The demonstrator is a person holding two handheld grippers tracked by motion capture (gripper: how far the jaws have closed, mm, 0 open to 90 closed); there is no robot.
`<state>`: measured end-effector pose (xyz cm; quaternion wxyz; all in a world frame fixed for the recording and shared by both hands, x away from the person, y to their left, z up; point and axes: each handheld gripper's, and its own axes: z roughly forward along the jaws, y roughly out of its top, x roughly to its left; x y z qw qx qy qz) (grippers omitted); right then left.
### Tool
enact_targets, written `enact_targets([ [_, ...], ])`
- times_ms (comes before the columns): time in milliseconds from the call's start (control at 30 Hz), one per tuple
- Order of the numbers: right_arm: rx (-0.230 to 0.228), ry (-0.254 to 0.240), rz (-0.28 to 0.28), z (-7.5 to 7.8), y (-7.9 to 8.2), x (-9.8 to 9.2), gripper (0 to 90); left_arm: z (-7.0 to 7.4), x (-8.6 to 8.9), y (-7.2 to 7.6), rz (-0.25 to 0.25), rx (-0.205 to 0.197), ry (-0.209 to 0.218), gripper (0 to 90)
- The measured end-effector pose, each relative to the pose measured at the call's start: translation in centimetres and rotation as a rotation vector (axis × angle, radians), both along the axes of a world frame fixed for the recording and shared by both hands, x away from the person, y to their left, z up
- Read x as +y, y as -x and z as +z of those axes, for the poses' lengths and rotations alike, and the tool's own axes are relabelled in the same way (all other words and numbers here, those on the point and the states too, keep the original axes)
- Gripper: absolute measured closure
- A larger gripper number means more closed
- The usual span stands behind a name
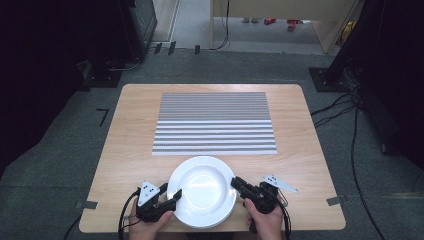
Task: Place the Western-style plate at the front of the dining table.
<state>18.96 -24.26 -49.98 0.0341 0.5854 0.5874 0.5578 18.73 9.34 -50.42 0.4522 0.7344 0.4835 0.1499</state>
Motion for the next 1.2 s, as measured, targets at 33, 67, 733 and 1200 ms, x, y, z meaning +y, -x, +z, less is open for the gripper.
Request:
enact_targets([
  [33, 0.011, -0.011, 0.000, -0.1, -0.1, 0.0, 77.6, 0.0, 0.0, 0.0, 0.000, 0.001, 0.003, 43.4],
  [67, 0.011, -0.011, 0.000, -0.1, -0.1, 0.0, 77.6, 0.0, 0.0, 0.0, 0.000, 0.001, 0.003, 43.5],
  [733, -0.057, -0.028, 0.027, 0.7, 0.0, 0.3, 77.7, 0.1, 0.7, 0.0, 0.002, 0.002, 0.073, 45.7],
  [1200, -0.027, -0.008, 0.044, 0.1, -0.4, 0.9, 75.0, 0.0, 0.7, -0.1, 0.002, 0.006, 0.089, 45.6],
])
